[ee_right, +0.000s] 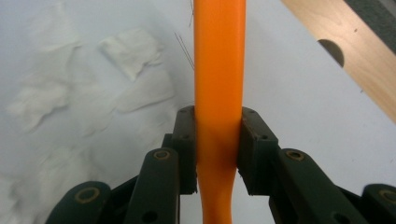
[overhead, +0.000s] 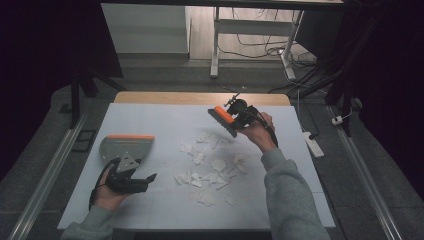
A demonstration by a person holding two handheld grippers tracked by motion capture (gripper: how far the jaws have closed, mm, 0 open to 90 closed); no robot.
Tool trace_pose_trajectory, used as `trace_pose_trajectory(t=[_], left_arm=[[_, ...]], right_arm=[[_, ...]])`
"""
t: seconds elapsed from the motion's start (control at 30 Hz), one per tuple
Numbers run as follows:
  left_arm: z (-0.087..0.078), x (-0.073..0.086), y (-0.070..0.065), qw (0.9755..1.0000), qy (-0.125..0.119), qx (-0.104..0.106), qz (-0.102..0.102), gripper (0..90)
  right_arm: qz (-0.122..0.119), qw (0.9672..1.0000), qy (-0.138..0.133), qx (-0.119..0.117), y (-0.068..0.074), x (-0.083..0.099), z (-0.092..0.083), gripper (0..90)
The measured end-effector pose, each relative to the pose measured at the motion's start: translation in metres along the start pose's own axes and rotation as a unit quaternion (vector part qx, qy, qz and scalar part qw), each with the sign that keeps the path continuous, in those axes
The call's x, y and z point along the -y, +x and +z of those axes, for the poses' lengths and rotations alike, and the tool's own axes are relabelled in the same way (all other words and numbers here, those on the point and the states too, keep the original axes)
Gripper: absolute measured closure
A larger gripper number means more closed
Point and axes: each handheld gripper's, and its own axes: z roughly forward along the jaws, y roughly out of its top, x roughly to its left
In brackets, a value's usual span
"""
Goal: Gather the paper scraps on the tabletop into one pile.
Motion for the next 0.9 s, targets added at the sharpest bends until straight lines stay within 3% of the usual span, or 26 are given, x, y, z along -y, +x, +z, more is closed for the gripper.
trace_pose_trajectory(t=[0.23, 0.33, 0.43, 0.53, 0.7, 0.8, 0.87, 0.9], left_arm=[[0.002, 0.001, 0.002, 1.0000, 0.001, 0.005, -0.002, 25.2], [0.002, 0.002, 0.003, 1.0000, 0.001, 0.006, -0.002, 25.3], [0.003, 0.002, 0.003, 1.0000, 0.003, 0.007, -0.001, 25.2], [0.002, 0.002, 0.002, 1.0000, 0.003, 0.007, 0.000, 25.2], [0.002, 0.002, 0.002, 1.0000, 0.004, 0.006, 0.001, 25.3], [0.002, 0.002, 0.002, 1.0000, 0.004, 0.005, 0.001, 25.3], [0.002, 0.002, 0.002, 1.0000, 0.003, 0.005, 0.000, 25.3], [0.001, 0.002, 0.002, 1.0000, 0.002, 0.004, 0.000, 25.4]], right_arm=[[-0.033, 0.9988, 0.033, 0.015, 0.000, -0.021, 0.034, 70.6], [-0.040, 0.9987, 0.032, -0.009, 0.004, -0.024, 0.042, 70.6], [-0.066, 0.9967, 0.044, -0.019, 0.014, -0.027, 0.043, 70.7], [-0.080, 0.9951, 0.051, -0.029, 0.026, -0.026, 0.041, 70.7], [-0.111, 0.9901, 0.053, -0.067, 0.047, -0.017, 0.028, 70.7], [-0.106, 0.9894, 0.030, -0.094, 0.055, -0.010, 0.011, 70.7], [-0.107, 0.9904, 0.006, -0.087, 0.052, -0.008, 0.001, 70.6], [-0.095, 0.9923, -0.001, -0.080, 0.049, -0.008, -0.005, 70.6]])
